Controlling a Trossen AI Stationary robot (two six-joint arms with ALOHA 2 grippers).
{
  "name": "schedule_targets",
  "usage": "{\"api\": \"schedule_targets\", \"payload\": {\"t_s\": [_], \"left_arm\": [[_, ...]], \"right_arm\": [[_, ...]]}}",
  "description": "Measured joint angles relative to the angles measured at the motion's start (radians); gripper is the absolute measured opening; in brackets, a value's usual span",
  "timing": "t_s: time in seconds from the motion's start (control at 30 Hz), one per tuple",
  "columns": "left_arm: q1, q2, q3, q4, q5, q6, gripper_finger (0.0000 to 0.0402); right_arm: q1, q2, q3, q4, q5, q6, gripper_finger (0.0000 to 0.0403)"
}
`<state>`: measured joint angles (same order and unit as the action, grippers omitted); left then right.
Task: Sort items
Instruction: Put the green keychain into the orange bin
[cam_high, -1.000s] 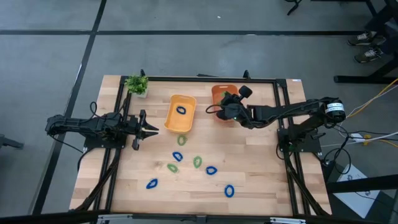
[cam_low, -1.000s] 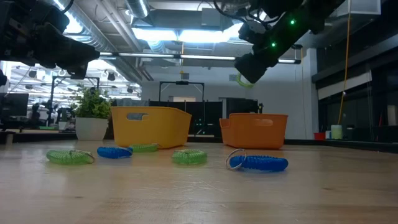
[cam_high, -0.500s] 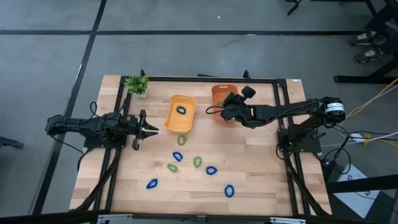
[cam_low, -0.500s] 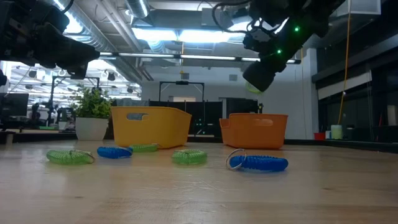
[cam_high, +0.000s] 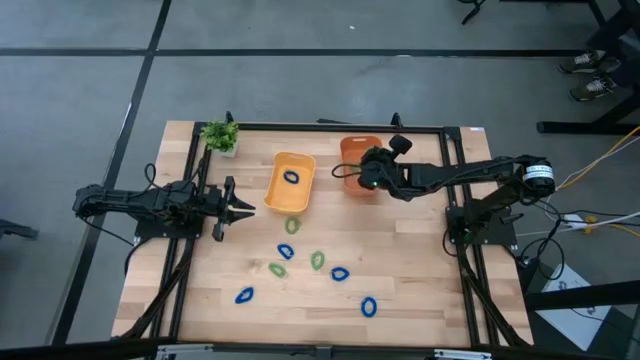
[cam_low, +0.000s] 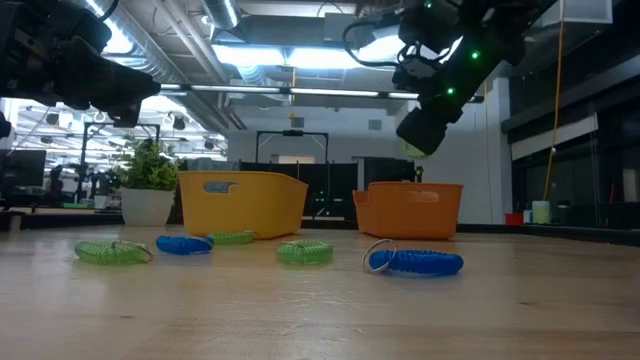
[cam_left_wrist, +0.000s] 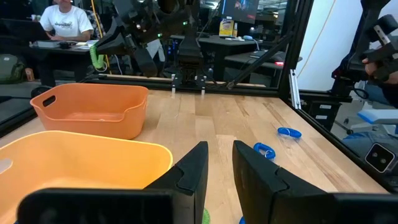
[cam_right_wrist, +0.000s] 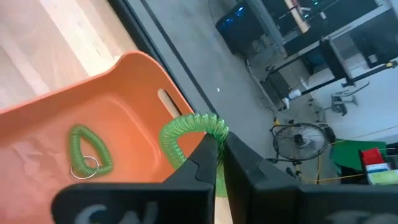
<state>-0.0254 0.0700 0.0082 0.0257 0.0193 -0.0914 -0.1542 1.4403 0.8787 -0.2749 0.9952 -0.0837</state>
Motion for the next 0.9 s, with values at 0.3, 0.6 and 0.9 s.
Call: {"api": "schedule_targets", "payload": {"t_s": [0.3, 0.6, 0.9], "left_arm": [[0.0, 0.0, 0.0, 0.0, 0.0, 0.0, 0.007], [0.0, 0.0, 0.0, 0.0, 0.0, 0.0, 0.007], [0.0, 0.0, 0.0, 0.0, 0.0, 0.0, 0.007]], "right_arm": [[-0.057, 0.0, 0.0, 0.012, -0.105, 0.01, 0.0015], [-0.116, 0.0, 0.0, 0.01, -0.313, 0.125, 0.0015], [-0.167, 0.0, 0.0, 0.008, -0.535, 0.239, 0.003]]}}
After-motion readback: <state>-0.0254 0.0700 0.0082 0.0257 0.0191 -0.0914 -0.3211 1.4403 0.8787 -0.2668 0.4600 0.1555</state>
